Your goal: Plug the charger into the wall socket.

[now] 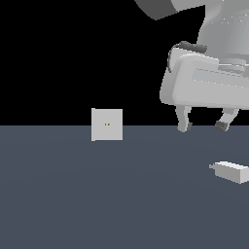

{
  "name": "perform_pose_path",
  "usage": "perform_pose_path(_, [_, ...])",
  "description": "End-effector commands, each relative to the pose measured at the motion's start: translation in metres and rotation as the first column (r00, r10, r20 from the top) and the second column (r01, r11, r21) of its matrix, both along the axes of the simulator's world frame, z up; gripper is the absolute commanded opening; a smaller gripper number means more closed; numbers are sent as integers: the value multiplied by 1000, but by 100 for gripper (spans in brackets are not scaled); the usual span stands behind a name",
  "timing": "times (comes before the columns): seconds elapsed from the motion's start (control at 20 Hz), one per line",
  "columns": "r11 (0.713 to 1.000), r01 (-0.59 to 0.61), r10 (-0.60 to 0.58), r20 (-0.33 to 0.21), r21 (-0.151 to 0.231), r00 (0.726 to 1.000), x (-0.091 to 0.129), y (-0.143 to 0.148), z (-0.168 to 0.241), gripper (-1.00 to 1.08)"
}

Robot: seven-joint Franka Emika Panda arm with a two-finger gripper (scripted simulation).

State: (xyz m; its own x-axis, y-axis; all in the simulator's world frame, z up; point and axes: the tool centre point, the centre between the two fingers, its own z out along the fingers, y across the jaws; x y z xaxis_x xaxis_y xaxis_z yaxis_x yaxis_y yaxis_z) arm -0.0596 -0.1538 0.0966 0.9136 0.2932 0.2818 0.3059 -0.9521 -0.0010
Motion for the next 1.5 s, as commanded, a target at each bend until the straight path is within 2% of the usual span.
perform_pose_path(0.0, [1000, -18, 18, 15, 4, 1000, -2, -8, -6, 100])
perform_pose_path(0.7, [995, -95, 93, 75, 23, 993, -6, -42, -30, 100])
perform_pose_path(1.45, [994, -105, 103, 81, 25, 991, -7, -46, -47, 100])
